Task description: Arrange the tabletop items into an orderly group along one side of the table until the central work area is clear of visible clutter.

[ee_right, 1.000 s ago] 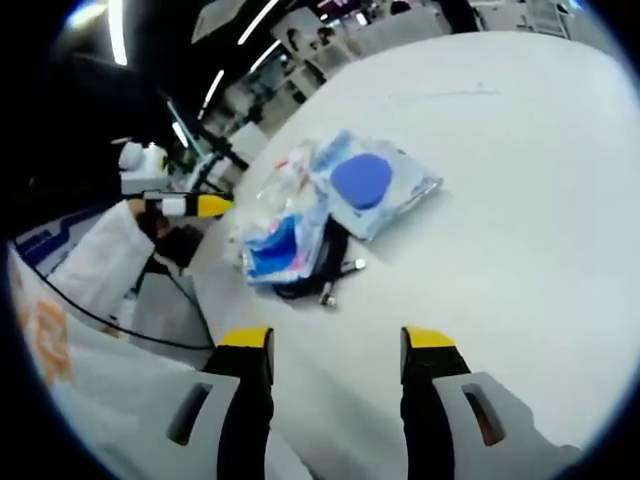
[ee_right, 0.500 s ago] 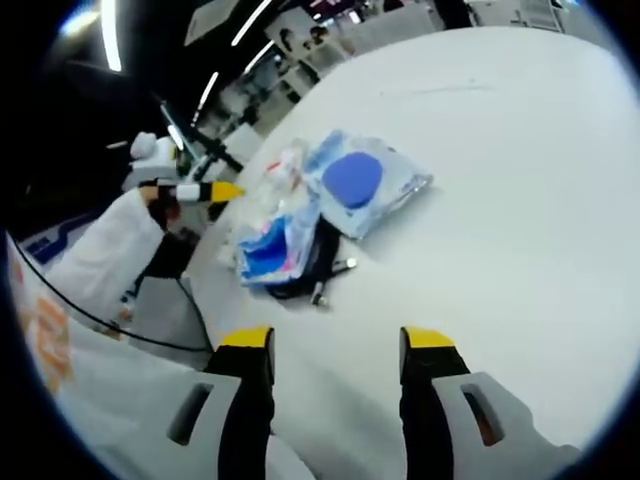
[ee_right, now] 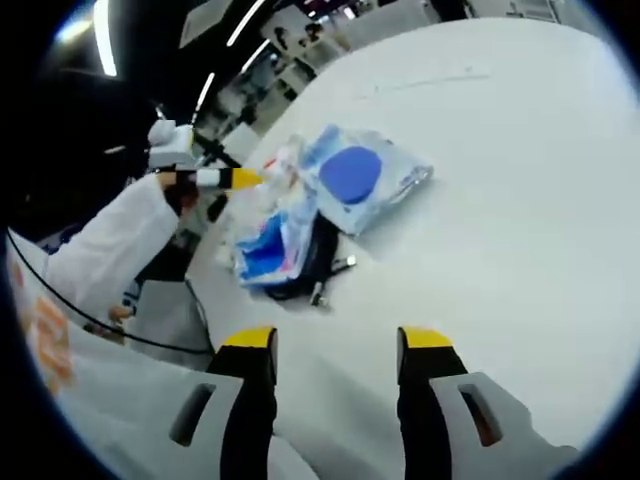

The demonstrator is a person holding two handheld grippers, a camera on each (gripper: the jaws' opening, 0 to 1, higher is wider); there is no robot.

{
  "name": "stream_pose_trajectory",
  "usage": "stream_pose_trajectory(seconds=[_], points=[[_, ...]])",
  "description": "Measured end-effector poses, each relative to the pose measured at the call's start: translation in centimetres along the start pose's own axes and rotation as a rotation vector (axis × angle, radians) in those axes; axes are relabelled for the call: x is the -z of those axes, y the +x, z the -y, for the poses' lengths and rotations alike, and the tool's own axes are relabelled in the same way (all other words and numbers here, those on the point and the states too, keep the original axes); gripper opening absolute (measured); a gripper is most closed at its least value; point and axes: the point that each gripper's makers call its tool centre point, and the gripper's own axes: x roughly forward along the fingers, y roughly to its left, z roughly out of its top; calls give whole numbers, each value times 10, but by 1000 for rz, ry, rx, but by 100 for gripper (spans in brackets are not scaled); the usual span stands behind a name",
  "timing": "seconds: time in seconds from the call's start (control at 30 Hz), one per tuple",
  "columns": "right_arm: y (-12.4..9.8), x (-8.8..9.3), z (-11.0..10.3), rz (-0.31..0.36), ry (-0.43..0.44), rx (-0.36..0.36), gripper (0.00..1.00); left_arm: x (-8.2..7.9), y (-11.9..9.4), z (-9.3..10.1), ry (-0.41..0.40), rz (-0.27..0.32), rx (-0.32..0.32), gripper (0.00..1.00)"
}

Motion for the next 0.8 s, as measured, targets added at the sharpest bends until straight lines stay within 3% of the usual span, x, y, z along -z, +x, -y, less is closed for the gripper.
stream_pose_trajectory(seconds=[0.33, 0.5, 0.8], points=[[-2, -4, 9, 13, 26, 6, 45, -2, 27, 3, 31, -79, 0, 58], [-5, -8, 11, 30, 29, 8, 45, -6, 34, -1, 10, -73, -11, 58], [-4, -8, 17, 44, 26, 13, 44, 3, 43, -10, -29, -113, -39, 53]])
